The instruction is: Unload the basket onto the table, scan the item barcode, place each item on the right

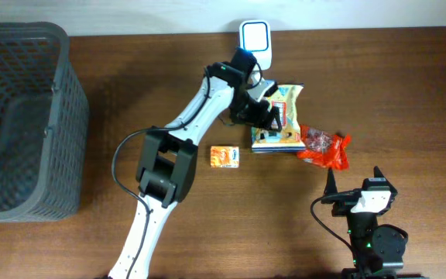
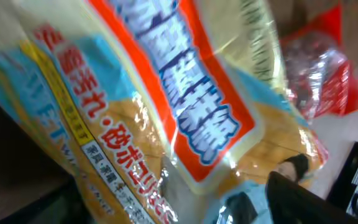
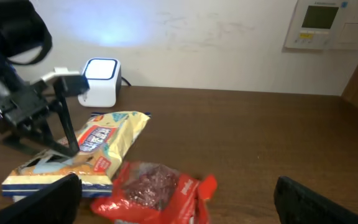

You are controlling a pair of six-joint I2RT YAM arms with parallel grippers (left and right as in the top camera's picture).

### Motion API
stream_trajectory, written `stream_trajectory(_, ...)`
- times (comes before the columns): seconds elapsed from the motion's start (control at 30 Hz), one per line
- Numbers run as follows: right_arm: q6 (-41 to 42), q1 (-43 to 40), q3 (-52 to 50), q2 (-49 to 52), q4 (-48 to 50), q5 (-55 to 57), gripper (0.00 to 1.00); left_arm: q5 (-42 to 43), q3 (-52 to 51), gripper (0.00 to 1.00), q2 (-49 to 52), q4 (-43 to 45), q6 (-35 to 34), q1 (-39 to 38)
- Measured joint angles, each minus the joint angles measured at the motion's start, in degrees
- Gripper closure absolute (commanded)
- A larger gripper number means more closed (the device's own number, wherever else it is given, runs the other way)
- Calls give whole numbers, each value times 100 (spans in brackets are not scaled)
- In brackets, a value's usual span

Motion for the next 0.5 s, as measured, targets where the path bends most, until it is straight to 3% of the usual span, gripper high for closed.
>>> stream_trajectory(0.07, 2, 0, 0, 0, 0, 2, 2, 79, -2, 36, 70, 11, -7, -24)
stream_trajectory(0.13, 2, 0, 0, 0, 0, 0, 2, 83, 0, 63, 70, 22, -52, -22)
stream_trajectory(0.23, 0, 0, 0, 0, 0, 2, 2, 87, -2, 77, 70, 59, -74, -7)
stream_trajectory(0.33, 7, 0, 0, 0, 0, 0, 2, 114, 0, 98, 70, 68, -72, -4)
stream_trajectory(0.5, 2, 0, 0, 0, 0, 0, 2, 66, 186, 100, 70, -177, -72, -4)
